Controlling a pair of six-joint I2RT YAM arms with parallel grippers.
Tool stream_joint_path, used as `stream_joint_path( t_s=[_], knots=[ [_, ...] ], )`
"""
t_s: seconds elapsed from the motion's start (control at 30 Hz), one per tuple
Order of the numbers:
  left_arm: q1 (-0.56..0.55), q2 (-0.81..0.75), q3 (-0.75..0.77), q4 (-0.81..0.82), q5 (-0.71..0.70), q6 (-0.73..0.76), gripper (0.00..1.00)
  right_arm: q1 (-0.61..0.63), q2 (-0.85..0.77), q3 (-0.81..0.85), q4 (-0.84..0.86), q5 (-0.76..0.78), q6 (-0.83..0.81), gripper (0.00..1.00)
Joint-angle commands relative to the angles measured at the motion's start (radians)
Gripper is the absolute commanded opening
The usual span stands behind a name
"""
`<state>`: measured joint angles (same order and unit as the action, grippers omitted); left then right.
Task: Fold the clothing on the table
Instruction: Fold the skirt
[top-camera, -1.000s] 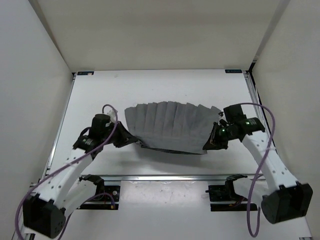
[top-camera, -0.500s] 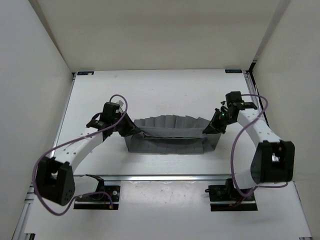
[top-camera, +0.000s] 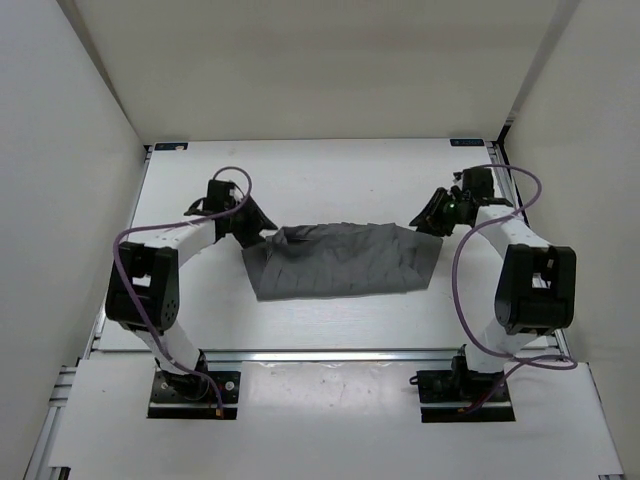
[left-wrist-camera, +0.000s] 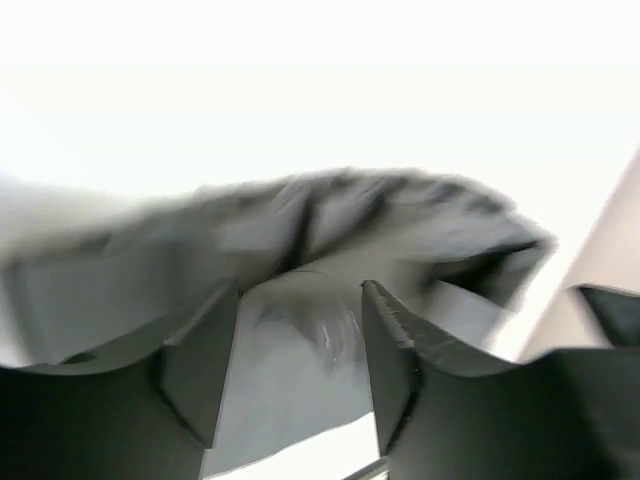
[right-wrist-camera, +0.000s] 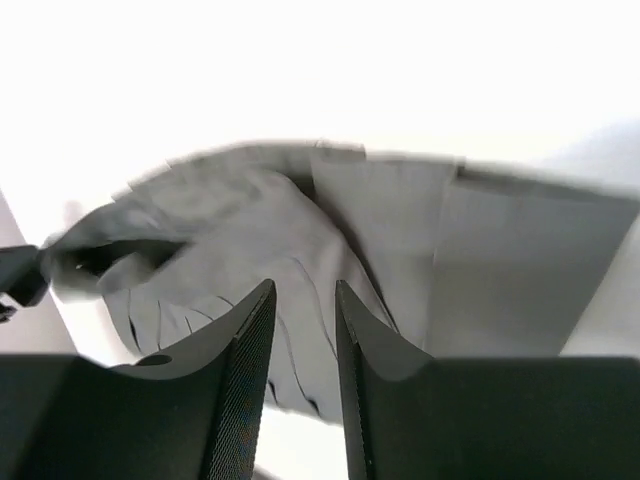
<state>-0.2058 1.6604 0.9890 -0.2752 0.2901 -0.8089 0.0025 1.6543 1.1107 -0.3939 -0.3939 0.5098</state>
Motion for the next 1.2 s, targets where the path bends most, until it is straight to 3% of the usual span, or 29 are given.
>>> stream_joint_path(
  t_s=[0.0, 0.07, 0.2, 0.27, 0.33, 0.4, 0.5, 0.7, 0.93, 1.07, 1.17],
  knots=[
    [0.046, -0.005, 0.135, 0.157, 0.128, -0.056, 0.64, -0.032, -0.108, -0.064, 0.351, -0.048, 0.056, 0.36],
    [0.054, -0.011, 0.195, 0.145, 0.138, -0.056, 0.64, -0.012, -0.148, -0.052, 0.341, 0.008, 0.029, 0.35],
    [0.017, -0.097, 0.137, 0.056, 0.057, 0.039, 0.55, 0.102, -0.165, 0.069, 0.044, 0.160, -0.118, 0.37],
    [-0.044, -0.147, 0.076, 0.025, 0.018, 0.071, 0.43, 0.152, -0.136, 0.116, -0.069, 0.165, -0.158, 0.37],
    [-0.102, -0.210, 0.011, 0.010, -0.031, 0.111, 0.12, 0.183, -0.114, 0.117, -0.175, 0.164, -0.197, 0.34],
    [-0.158, -0.257, -0.088, 0.031, -0.041, 0.114, 0.00, 0.214, -0.096, 0.089, -0.197, 0.146, -0.203, 0.27],
    [-0.202, -0.283, -0.192, 0.090, -0.029, 0.097, 0.00, 0.244, -0.068, 0.020, -0.172, 0.083, -0.180, 0.17],
    [-0.205, -0.196, -0.242, 0.080, -0.138, 0.134, 0.00, 0.254, 0.077, -0.011, -0.171, 0.063, -0.165, 0.14],
    [-0.192, -0.154, -0.294, 0.007, -0.240, 0.169, 0.00, 0.225, 0.289, 0.155, -0.267, 0.059, -0.200, 0.13],
    [-0.178, -0.091, -0.215, 0.010, -0.255, 0.191, 0.00, 0.222, 0.349, 0.270, -0.243, 0.075, -0.220, 0.13],
    [-0.167, 0.010, -0.109, -0.024, -0.229, 0.223, 0.00, 0.196, 0.300, 0.297, -0.188, 0.072, -0.231, 0.13]
  ],
)
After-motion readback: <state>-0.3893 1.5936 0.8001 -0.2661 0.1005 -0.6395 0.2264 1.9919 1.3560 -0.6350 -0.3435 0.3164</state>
